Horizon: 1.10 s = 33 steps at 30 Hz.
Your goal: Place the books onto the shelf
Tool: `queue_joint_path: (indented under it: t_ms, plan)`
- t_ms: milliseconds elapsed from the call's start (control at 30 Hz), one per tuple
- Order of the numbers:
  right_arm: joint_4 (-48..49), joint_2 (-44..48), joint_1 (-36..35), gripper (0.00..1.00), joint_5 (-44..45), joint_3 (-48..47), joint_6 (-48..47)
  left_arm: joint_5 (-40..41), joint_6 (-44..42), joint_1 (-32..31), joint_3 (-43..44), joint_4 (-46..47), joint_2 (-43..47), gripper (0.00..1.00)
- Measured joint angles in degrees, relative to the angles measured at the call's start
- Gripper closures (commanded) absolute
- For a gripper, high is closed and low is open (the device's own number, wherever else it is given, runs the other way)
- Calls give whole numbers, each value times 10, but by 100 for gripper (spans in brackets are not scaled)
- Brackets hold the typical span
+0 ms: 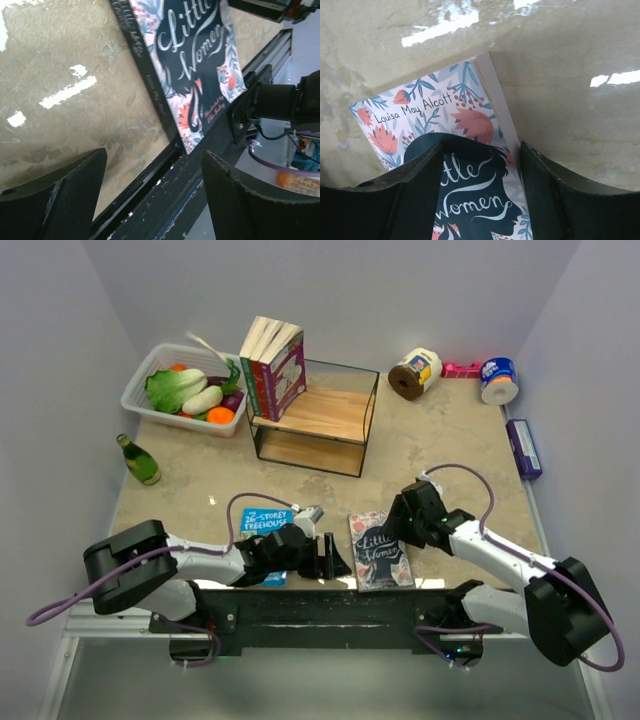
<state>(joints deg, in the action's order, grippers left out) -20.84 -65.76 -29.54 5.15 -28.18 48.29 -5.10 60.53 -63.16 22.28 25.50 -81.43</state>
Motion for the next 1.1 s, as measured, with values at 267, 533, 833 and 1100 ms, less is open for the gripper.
queue_joint_path:
  t_ms: [267, 533, 833, 1100]
  plan:
    - [122, -18, -1, 56, -71, 36, -3, -35, 47, 0, -76, 161, -18, 13]
    - [204, -29, -16, 84, -128, 59, 2, -107, 106, 0, -98, 363, -138, 19]
    - [225, 19, -20, 100, -139, 92, 7, -127, 119, 0, -106, 412, -183, 35]
    - [178, 137, -39, 100, -213, 107, 29, -113, 110, -10, -118, 275, -80, 23]
